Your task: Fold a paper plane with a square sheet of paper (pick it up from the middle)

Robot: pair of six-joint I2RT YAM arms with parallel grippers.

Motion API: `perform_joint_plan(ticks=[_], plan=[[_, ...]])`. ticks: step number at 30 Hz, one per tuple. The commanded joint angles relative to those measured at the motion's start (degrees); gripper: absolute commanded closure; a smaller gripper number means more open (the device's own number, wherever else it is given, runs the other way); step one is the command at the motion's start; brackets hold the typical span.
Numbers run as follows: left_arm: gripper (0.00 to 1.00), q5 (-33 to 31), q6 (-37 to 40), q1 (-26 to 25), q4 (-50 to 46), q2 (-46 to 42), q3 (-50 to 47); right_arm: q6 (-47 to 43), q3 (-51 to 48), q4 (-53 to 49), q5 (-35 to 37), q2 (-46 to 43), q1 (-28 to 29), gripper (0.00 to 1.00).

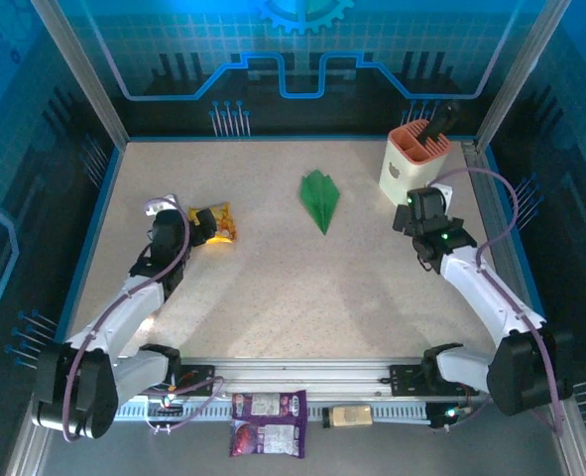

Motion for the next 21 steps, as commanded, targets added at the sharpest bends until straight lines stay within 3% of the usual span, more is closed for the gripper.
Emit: perform_joint_plan(ticks=[1,9,17,21], plan=[[0.0,-6.4,6.4,0.5,12.1,2.4,-3.7,-6.9,-7.5,15.1,3.7,-1.7,-3.3,0.01],[0.0,-5.2,13.4,1.5,26.5,9.4,-8.7,-13.4,-20.0,38.1,-4.7,2.8,-11.1,0.01],[0.0,7.6,15.0,5.9,37.4,13.8,-11.9,-17.8,-25.5,56.3,-15.5,5.9,-12.2,0.01],[0.0,13.0,15.4,8.3,42.9,15.9,-13.1,-19.2,-25.6,57.2,-20.2,6.4,-12.4,0.01]])
